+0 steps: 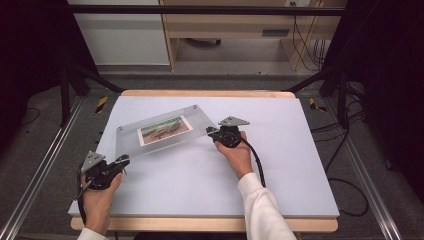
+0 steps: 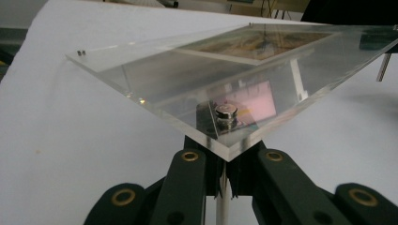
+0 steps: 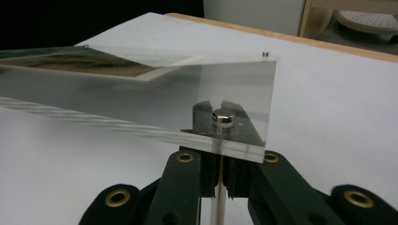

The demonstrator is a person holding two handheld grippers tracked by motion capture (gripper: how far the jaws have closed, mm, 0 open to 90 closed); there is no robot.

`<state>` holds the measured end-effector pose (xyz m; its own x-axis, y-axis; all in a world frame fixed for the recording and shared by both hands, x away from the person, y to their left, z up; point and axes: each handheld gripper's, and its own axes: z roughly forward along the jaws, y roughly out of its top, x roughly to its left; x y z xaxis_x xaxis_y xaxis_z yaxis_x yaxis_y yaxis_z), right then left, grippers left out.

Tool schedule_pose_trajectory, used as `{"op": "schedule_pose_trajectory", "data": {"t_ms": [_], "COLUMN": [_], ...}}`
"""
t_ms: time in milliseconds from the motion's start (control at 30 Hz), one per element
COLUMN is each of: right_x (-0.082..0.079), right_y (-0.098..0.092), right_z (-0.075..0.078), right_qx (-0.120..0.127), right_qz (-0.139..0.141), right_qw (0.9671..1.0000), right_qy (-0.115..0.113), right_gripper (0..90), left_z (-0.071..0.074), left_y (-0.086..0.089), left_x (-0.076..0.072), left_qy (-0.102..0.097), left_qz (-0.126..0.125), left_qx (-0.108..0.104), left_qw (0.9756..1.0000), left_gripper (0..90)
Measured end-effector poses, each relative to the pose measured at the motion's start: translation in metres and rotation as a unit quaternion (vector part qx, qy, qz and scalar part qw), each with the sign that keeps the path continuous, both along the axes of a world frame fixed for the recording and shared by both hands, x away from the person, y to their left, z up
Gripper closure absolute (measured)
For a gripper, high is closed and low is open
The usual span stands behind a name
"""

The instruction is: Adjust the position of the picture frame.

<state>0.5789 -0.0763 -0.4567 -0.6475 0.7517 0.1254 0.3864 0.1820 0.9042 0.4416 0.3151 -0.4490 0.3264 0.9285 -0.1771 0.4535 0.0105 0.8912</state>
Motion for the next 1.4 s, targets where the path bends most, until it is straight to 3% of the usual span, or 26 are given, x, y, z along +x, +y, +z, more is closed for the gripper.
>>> {"op": "schedule_pose_trajectory", "data": {"t_ms": [100, 300, 500, 700, 800, 1033, 1400], "right_x": [-0.005, -0.011, -0.020, -0.034, -0.045, -0.063, -0.090], "right_y": [-0.003, -0.008, -0.019, -0.042, -0.060, -0.095, -0.135], "right_z": [0.008, 0.017, 0.027, 0.038, 0.042, 0.046, 0.043], "right_qx": [0.007, 0.005, 0.002, -0.002, -0.004, -0.002, 0.005], "right_qz": [-0.002, -0.001, -0.011, -0.037, -0.057, -0.097, -0.145], "right_qw": [1.0000, 1.0000, 0.9999, 0.9993, 0.9982, 0.9950, 0.9889], "right_qy": [-0.005, -0.003, -0.004, -0.007, -0.015, -0.023, -0.031], "right_gripper": [84.8, 84.6, 84.6, 84.5, 84.3, 84.0, 84.1], "left_z": [0.007, 0.016, 0.021, 0.028, 0.032, 0.037, 0.038], "left_y": [-0.001, -0.004, -0.013, -0.029, -0.044, -0.073, -0.109], "left_x": [-0.003, -0.005, -0.004, 0.006, 0.018, 0.034, 0.047], "left_qy": [-0.017, -0.031, -0.032, -0.036, -0.042, -0.053, -0.059], "left_qz": [-0.003, -0.009, -0.023, -0.051, -0.078, -0.112, -0.156], "left_qx": [-0.001, -0.004, -0.009, -0.008, -0.006, -0.004, 0.002], "left_qw": [0.9998, 0.9995, 0.9992, 0.9980, 0.9961, 0.9923, 0.9859], "left_gripper": [83.5, 83.2, 83.1, 83.0, 83.0, 82.9, 82.8]}}
